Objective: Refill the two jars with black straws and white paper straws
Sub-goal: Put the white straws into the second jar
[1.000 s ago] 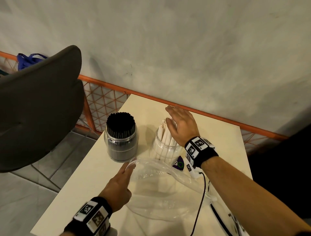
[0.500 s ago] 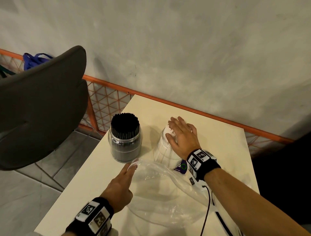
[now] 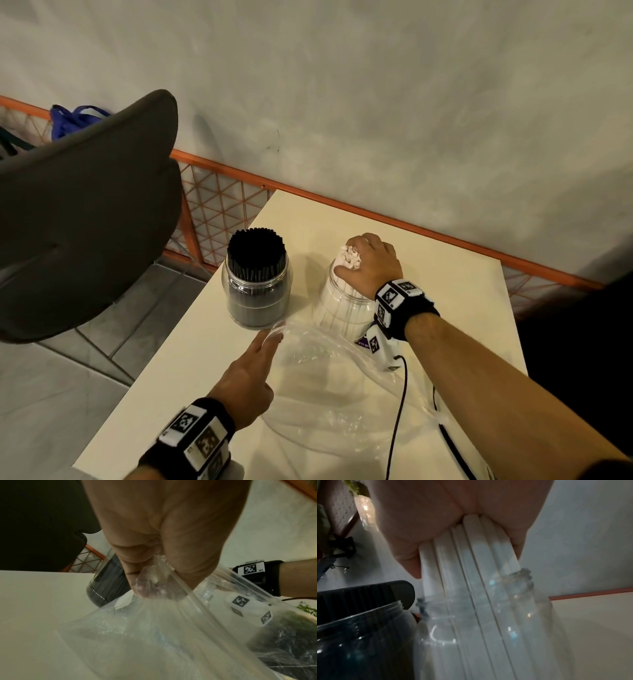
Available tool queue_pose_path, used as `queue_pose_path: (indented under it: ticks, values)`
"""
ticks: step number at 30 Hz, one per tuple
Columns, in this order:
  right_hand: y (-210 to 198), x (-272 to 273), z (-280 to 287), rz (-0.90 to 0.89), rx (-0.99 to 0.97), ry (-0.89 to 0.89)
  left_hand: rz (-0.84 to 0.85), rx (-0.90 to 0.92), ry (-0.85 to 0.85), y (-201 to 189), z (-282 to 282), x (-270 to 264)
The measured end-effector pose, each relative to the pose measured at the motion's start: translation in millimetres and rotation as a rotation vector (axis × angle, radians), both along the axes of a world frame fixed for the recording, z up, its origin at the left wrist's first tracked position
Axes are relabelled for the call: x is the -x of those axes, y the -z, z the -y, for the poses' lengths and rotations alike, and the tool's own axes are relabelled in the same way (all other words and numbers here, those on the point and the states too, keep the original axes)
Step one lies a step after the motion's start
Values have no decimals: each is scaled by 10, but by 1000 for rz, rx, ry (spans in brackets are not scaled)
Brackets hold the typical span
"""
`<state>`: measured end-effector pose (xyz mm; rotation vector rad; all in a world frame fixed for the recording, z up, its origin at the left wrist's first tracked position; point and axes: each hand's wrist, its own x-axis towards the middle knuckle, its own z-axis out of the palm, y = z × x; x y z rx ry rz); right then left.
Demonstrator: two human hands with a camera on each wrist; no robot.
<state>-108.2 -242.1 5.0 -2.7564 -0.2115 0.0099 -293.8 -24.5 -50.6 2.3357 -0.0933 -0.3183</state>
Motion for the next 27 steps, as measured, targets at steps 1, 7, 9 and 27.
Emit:
queue_pose_path:
  ticks: [1,7,9,27]
  values:
    - [-15,-16,-1,-34,-5,-6,6,2,4,1,1,-1]
    - [-204,-44,-24,-242,167,-76,27,10,46,16,4,-38]
    - [-357,94,-36,-45,107,-111,44,12,52,25,-7,-50]
    - [632,1662,931,-291,61,-462,-137,362,-104,-178,-369,-169]
